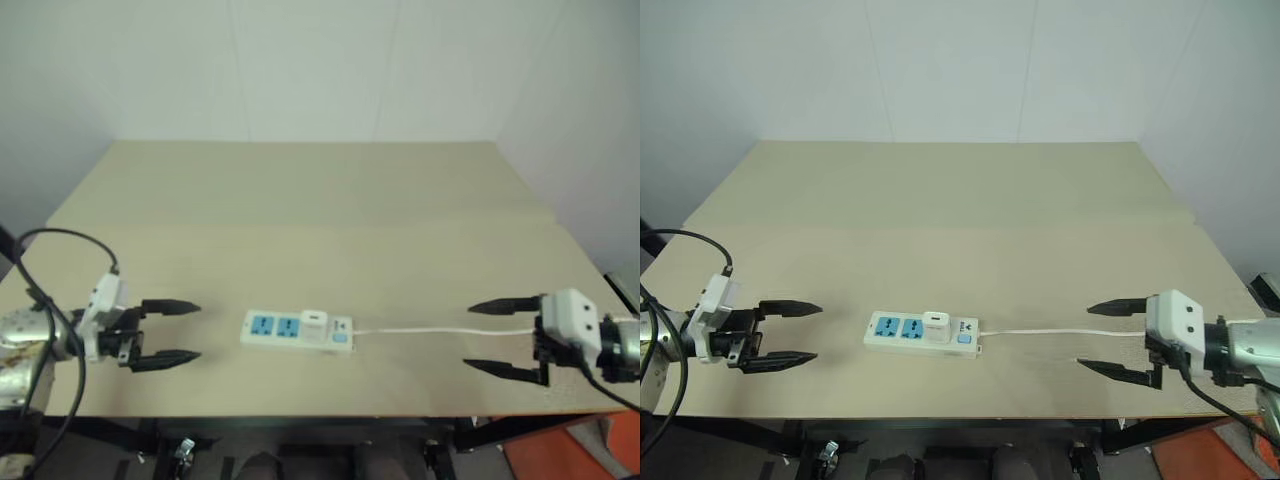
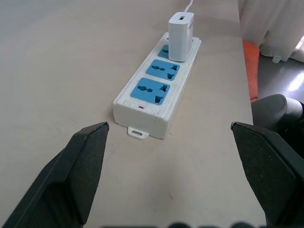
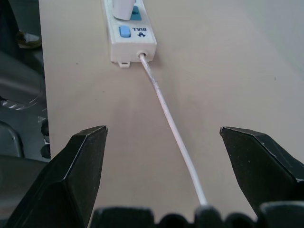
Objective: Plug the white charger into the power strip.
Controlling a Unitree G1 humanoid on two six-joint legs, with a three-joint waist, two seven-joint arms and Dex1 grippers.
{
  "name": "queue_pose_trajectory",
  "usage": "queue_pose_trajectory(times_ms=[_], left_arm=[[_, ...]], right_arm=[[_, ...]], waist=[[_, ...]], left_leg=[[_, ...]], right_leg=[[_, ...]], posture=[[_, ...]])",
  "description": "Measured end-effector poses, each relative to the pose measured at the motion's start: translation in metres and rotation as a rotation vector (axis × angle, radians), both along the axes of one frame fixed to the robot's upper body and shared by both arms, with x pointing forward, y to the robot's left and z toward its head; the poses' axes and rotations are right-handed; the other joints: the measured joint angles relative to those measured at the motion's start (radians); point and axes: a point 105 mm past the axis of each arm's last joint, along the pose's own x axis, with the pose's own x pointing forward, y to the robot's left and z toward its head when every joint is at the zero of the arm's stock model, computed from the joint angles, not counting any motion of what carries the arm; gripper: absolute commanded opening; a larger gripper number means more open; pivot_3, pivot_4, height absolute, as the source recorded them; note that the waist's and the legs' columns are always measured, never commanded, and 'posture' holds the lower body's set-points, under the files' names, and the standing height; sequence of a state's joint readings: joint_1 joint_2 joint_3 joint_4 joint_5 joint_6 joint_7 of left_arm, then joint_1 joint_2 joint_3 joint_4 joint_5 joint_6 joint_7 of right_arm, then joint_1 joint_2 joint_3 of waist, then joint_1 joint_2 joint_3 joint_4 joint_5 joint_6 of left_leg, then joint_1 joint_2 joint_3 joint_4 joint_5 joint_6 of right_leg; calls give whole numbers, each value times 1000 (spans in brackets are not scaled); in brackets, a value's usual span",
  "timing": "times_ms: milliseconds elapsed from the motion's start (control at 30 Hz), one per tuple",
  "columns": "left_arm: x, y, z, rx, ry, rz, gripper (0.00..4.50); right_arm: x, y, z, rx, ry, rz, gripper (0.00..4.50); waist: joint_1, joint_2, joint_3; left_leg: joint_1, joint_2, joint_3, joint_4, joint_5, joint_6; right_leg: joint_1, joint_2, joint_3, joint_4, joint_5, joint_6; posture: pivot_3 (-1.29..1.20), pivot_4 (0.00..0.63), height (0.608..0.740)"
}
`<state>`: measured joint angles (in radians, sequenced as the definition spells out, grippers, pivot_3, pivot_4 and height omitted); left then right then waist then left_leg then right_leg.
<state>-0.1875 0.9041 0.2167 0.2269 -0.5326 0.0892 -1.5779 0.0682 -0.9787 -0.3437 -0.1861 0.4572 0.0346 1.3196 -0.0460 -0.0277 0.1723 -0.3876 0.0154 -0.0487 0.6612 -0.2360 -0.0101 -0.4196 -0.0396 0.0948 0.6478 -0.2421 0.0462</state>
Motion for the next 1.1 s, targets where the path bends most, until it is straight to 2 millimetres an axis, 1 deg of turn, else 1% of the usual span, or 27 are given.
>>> queue_pose_trajectory(times_ms=[100,333,467,633,767,867,1100], left_arm=[[-1,-2,-1,-2,-4,0,4500],[1,-2,0,-5,-13,16,4500],[7,-5,8,-23,-42,18,4500],[16,-10,11,-67,-69,30,4500],[21,-11,15,-84,-83,23,4500],[24,-12,21,-90,-98,15,4500],[32,-16,19,-119,-85,6,4500]], right_arm=[[-3,-2,-1,1,13,-16,4436],[-2,-5,2,-3,10,-42,4436],[0,-11,8,-17,14,-79,4436],[-9,-10,8,-32,18,-98,4436],[-11,-11,11,-30,-4,-121,4436],[-13,-10,9,-28,6,-123,4436],[-19,-12,10,-27,1,-153,4436]], waist=[[2,0,0],[2,0,0],[3,0,0],[6,-1,0],[4,-1,0],[3,-1,0],[6,-1,0]], left_leg=[[-1,0,0,0,0,0],[-1,0,0,0,0,0],[-1,0,0,0,0,0],[-1,-1,0,0,0,0],[0,-1,0,1,0,0],[0,0,0,1,0,0],[-1,-1,0,1,0,0]], right_leg=[[0,0,0,0,0,0],[0,0,0,0,0,0],[0,0,0,0,0,0],[0,0,0,0,0,0],[1,0,0,0,0,0],[1,1,0,0,0,0],[1,0,0,0,0,0]], posture=[[0,150,740],[0,150,740],[0,150,740],[0,150,740],[0,150,740],[0,150,740],[0,150,740]])
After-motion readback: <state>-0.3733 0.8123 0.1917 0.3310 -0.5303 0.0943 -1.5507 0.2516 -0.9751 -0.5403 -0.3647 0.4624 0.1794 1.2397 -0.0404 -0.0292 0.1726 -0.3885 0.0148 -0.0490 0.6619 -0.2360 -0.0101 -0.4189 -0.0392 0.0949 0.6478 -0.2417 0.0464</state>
